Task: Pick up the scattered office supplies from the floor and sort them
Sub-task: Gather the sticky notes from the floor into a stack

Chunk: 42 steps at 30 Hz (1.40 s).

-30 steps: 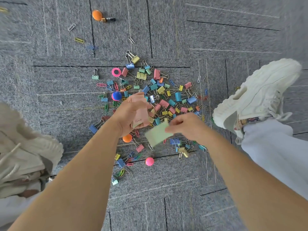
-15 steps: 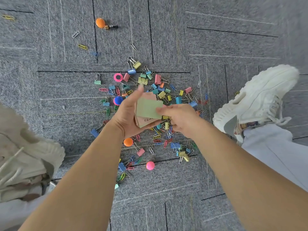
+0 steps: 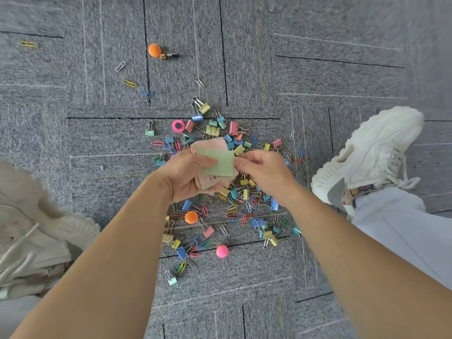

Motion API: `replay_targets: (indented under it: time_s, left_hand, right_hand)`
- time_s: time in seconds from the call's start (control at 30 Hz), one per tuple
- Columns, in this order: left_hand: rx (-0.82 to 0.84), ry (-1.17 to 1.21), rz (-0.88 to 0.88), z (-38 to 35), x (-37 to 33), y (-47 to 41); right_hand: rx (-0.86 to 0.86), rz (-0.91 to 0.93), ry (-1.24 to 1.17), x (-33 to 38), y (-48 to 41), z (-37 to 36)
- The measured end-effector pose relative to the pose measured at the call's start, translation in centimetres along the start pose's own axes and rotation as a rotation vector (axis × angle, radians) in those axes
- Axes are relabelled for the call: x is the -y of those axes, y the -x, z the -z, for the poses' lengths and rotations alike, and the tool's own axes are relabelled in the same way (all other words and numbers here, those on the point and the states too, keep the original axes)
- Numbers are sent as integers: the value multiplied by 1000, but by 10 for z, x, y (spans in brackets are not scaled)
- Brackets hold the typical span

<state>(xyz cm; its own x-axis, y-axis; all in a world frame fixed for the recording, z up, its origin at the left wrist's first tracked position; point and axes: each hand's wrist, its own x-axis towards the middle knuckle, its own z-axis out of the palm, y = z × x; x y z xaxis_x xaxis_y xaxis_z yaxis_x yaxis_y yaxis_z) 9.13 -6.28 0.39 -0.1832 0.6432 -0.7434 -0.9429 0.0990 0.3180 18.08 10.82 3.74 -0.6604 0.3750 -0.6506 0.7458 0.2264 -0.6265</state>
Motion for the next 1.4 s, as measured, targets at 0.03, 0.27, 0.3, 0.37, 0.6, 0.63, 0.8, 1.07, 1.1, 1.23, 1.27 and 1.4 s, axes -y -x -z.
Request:
replay_targets:
  time_s: [0.03, 0.27, 0.3, 0.37, 0.6, 0.63, 0.8, 1.07, 1.1, 1.23, 1.27, 1.4]
  left_hand:
    - [-8, -7, -13, -3, -7, 3]
    - [-161, -172, -100, -41, -43, 69]
    - [-175, -178, -103, -50, -52, 88]
    - [-226, -232, -121, -68, -76, 123]
    - [-257, -445, -221, -157, -154, 254]
    - [-260, -453, -257, -169, -158, 272]
    - [-271, -444, -464, -231, -156, 362]
    - [-354, -441, -810, -282, -134, 460]
    - [-382, -407, -861, -286, -130, 471]
    - [-491, -280, -1026, -285, -116, 528]
    - [-517, -283, -1058, -281, -112, 547]
    - [-645, -315, -1212, -256, -87, 629]
  right_hand:
    - [32, -3, -47, 4, -1, 4]
    - [116, 117, -33, 74, 22, 26]
    - [138, 140, -22, 89, 30, 29]
    - [143, 208, -18, 121, 50, 37]
    - [60, 532, 190, 242, 128, 100]
    - [45, 584, 232, 260, 143, 113]
    - [21, 766, 317, 324, 220, 152]
    - [215, 920, 22, 363, 321, 161]
    - [208, 936, 8, 370, 332, 159]
    - [282, 995, -60, 408, 382, 138]
    - [320, 1008, -66, 418, 398, 128]
    - [446, 1068, -76, 453, 461, 81]
